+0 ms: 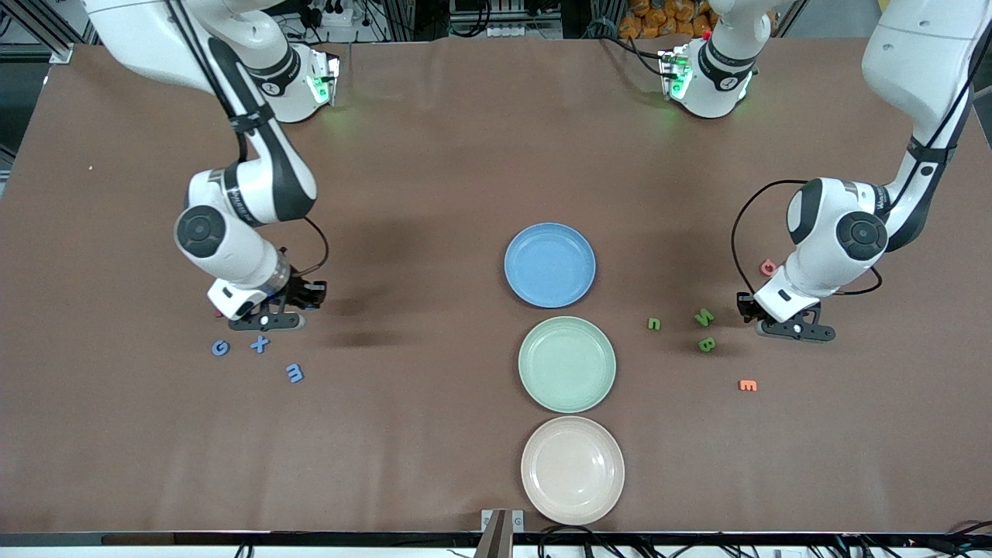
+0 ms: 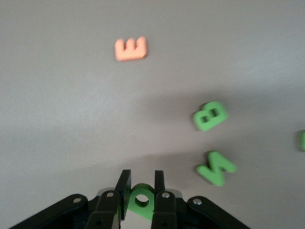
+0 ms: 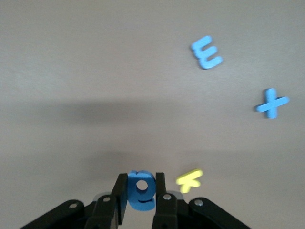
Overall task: Sort letters by color into matching plates
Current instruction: 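Carry blue P to the blue plate while the left gripper carries green P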
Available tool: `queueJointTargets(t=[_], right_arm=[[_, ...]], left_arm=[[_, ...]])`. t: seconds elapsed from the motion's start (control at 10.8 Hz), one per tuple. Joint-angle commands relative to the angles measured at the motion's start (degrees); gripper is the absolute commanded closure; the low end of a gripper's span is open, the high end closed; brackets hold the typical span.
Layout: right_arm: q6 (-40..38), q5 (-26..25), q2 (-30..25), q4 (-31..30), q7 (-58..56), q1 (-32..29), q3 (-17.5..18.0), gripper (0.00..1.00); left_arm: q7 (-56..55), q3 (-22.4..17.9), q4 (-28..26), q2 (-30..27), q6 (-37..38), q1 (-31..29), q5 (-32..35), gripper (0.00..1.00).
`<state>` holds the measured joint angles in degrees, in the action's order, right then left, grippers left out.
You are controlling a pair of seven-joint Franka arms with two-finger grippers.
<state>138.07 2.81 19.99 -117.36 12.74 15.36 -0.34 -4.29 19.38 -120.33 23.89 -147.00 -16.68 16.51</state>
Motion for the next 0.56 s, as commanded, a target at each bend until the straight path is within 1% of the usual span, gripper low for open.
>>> queueJointTargets(t=[0.0,0.09,0.28,0.46], right_arm=[[-0.6,0.3,1.2,4.3,13.6,7.2,0.2,0.89],[-0.9,0.4,2.0,5.9,17.7,10.3,0.2,0.89],[-1.7,0.4,4.5,9.7,24.7,16.7,0.1,0.89],[-1.7,0.3,8.4,14.0,31.6,22.7,0.1,0.89]], left_arm=[[-5.9,7.0,5.0,-3.4,9.3,0.1,0.4,1.00],[-10.2,9.9,6.8,-3.1,11.4,0.2,0.2,1.00],[-17.1,14.6,9.3,-2.1,12.3,1.0,0.0,1.00],[-18.0,15.3,13.5,0.4,12.3,4.4,0.2,1.00]])
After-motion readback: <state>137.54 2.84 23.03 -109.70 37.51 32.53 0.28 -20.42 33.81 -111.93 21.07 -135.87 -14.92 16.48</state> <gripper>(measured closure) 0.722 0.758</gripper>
